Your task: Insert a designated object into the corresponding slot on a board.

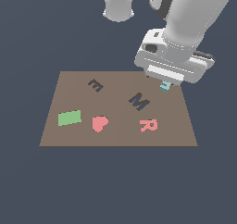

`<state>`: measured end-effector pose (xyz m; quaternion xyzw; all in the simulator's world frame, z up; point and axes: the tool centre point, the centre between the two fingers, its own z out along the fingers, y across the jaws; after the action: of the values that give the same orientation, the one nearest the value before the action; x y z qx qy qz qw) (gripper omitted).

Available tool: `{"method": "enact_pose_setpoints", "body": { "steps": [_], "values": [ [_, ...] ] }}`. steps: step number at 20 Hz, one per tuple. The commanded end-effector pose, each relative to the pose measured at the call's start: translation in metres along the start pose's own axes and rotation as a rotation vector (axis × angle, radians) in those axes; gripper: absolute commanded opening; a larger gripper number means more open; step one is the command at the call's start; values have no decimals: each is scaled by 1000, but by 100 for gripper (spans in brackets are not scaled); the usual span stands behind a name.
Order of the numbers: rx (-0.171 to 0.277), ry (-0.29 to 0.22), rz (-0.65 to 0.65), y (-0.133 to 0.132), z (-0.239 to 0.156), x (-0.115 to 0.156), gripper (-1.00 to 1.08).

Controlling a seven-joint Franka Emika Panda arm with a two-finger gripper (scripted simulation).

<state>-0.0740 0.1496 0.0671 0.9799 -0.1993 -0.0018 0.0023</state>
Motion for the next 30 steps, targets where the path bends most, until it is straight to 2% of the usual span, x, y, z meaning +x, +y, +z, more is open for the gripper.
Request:
{"method": "enact_pose_setpoints", "body": {
  "steps": [1, 9, 24, 25, 30],
  "values": [
    [2, 1, 29, -9, 6, -5, 100],
    [5, 2, 76, -26, 16, -13, 100],
    [5, 2, 80, -28, 37, -13, 100],
    [5, 2, 80, -28, 37, -13, -100],
    [5, 2, 80, -28, 37, -13, -100]
  ]
}}
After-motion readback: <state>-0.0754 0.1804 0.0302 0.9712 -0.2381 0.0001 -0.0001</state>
